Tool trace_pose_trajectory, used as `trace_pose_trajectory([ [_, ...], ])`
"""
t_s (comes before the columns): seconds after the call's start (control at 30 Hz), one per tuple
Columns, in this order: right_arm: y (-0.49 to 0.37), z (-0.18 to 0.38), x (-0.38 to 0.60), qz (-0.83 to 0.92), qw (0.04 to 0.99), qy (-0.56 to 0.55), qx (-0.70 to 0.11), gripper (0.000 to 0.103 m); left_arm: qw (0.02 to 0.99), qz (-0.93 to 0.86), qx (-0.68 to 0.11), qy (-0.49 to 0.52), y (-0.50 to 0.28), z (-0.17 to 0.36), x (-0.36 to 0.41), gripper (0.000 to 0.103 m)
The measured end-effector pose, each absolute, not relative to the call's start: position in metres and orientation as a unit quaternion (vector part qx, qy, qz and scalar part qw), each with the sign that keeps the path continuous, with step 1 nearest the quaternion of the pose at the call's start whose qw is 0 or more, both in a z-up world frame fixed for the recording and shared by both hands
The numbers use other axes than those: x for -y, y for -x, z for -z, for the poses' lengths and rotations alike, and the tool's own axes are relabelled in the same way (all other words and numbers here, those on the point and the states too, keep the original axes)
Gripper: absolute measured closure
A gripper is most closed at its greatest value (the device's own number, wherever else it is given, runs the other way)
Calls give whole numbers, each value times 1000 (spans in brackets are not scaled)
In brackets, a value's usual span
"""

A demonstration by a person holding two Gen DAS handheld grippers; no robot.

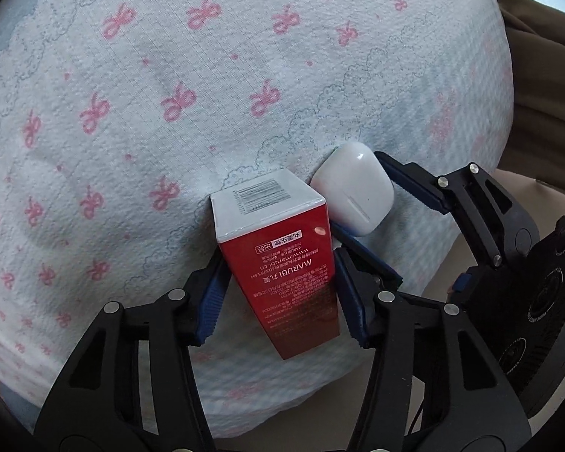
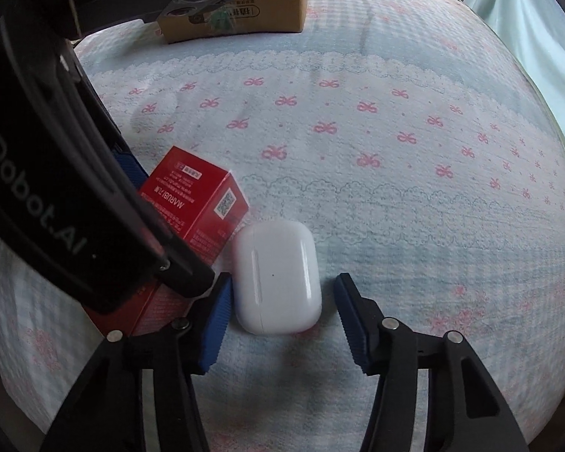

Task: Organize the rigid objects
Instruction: 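Grasp the red box with the left tool while the right tool grasps the white earbud case, then carry the red box and earbud case into the cardboard box and release both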

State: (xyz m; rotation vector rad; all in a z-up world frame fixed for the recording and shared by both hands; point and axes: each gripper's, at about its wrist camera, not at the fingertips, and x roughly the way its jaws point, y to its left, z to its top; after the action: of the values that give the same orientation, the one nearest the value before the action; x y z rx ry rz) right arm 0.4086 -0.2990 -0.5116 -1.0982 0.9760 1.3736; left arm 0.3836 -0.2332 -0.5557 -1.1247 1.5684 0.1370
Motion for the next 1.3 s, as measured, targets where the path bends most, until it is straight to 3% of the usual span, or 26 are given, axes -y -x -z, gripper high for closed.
trace_pose_trajectory([
  [0.33,-409,512,291,-543,562,453,-429,62,583,-43,-662,469,-357,542,211,58],
  [0.73,-416,475,293,-450,663,363,-475,62,662,-27,-654,364,-332,490,159,60],
  [0.9,-405,433,296,-409,705,321,-483,62,695,-12,-632,343,-320,449,133,60],
  [1.3,-350,280,269,-318,799,220,-461,62,775,29,-549,310,-306,292,76,60],
])
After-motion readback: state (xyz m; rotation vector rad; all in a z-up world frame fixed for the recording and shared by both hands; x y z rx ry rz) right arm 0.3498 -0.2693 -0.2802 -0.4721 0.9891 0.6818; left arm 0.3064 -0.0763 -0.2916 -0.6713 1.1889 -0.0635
